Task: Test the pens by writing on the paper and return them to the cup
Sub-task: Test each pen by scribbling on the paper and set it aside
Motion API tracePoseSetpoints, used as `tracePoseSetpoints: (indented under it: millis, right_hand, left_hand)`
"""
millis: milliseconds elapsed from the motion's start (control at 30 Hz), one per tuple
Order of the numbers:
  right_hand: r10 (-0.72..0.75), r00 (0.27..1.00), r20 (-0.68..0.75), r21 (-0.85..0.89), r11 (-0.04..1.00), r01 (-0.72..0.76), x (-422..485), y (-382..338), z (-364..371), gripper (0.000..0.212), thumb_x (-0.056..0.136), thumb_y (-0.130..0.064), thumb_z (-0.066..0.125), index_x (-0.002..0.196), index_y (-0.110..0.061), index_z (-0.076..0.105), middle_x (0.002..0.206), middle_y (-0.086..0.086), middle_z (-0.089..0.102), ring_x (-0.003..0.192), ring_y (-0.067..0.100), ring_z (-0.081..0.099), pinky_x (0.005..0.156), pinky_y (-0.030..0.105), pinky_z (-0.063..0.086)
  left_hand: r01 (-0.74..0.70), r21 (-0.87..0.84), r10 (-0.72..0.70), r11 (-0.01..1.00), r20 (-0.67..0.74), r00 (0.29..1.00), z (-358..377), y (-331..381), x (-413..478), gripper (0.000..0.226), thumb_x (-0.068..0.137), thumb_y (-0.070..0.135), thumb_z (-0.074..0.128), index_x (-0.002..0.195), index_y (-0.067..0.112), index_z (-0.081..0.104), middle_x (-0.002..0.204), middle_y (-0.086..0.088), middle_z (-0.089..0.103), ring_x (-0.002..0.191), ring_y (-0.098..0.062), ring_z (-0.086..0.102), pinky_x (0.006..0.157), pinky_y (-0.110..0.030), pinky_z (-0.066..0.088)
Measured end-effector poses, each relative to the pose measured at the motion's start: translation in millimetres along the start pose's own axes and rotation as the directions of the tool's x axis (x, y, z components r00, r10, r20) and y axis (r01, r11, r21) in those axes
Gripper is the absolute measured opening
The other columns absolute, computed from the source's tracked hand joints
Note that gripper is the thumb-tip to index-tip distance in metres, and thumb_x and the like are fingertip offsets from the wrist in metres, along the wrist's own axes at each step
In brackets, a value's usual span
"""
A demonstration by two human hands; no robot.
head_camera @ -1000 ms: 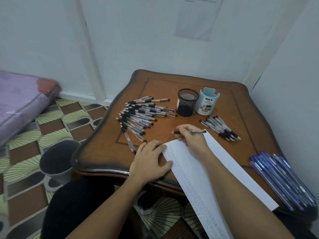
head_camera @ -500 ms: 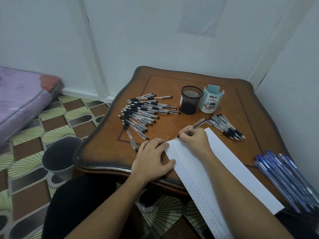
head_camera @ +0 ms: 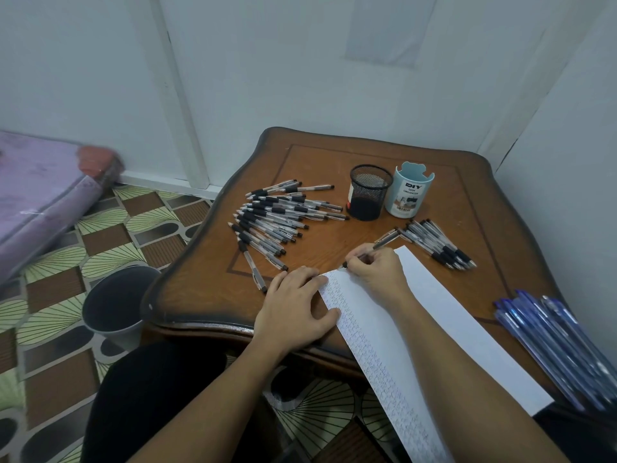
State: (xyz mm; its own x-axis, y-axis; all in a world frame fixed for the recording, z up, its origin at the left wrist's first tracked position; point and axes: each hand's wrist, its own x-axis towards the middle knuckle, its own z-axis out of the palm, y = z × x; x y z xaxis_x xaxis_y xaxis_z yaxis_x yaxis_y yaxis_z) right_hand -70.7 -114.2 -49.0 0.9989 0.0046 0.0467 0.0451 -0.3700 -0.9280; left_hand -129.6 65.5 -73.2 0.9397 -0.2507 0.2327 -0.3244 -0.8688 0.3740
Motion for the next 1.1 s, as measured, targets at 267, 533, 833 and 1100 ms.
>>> tracePoseSetpoints:
  millis: [267, 533, 833, 1100]
  right_hand:
    - [-0.012, 1.000, -0.010, 0.015, 1.000, 0.012, 0.2, 1.8, 0.5, 0.018, 0.089, -0.008, 0.062, 0.074, -0.013, 0.071, 0.077, 0.012, 0.065, 0.068, 0.008, 0.055, 0.059, 0.021, 0.047]
    - [-0.010, 1.000, -0.027, 0.008, 1.000, 0.011, 0.5, 2.1, 0.2, 0.017, 0.089, -0.008, 0.062, 0.076, -0.014, 0.072, 0.077, 0.008, 0.066, 0.075, 0.012, 0.059, 0.066, 0.023, 0.049]
    - [0.003, 1.000, -0.017, 0.012, 1.000, -0.003, -1.0, -1.3, -0.2, 0.015, 0.089, -0.003, 0.060, 0.078, -0.004, 0.071, 0.078, 0.018, 0.063, 0.062, 0.002, 0.052, 0.055, 0.015, 0.044]
    - [-0.007, 0.999, -0.042, 0.029, 1.000, 0.008, -1.9, -1.3, 0.0, 0.016, 0.090, -0.003, 0.059, 0.080, 0.000, 0.071, 0.080, 0.021, 0.063, 0.063, 0.002, 0.052, 0.054, 0.013, 0.043]
  left_hand:
    - [0.002, -0.007, -0.002, 1.000, -0.013, 1.000, 2.2, -0.6, 0.1, 0.069, 0.079, 0.069, 0.038, 0.133, 0.029, 0.054, 0.142, 0.013, 0.044, 0.137, -0.005, 0.029, 0.118, -0.035, 0.010]
    - [0.003, 0.001, -0.003, 1.000, -0.003, 1.000, 0.9, -0.5, 0.5, 0.071, 0.079, 0.070, 0.035, 0.135, 0.030, 0.052, 0.144, 0.014, 0.042, 0.138, -0.003, 0.027, 0.119, -0.033, 0.008]
    - [0.002, -0.005, -0.002, 1.000, -0.009, 1.000, 0.8, -0.1, 0.1, 0.070, 0.080, 0.070, 0.037, 0.135, 0.030, 0.052, 0.143, 0.014, 0.043, 0.137, -0.003, 0.028, 0.119, -0.033, 0.009]
    - [-0.005, -0.014, 0.005, 1.000, -0.022, 1.000, 0.9, -0.5, -0.7, 0.070, 0.079, 0.070, 0.037, 0.134, 0.029, 0.053, 0.142, 0.013, 0.044, 0.137, -0.005, 0.029, 0.119, -0.034, 0.011]
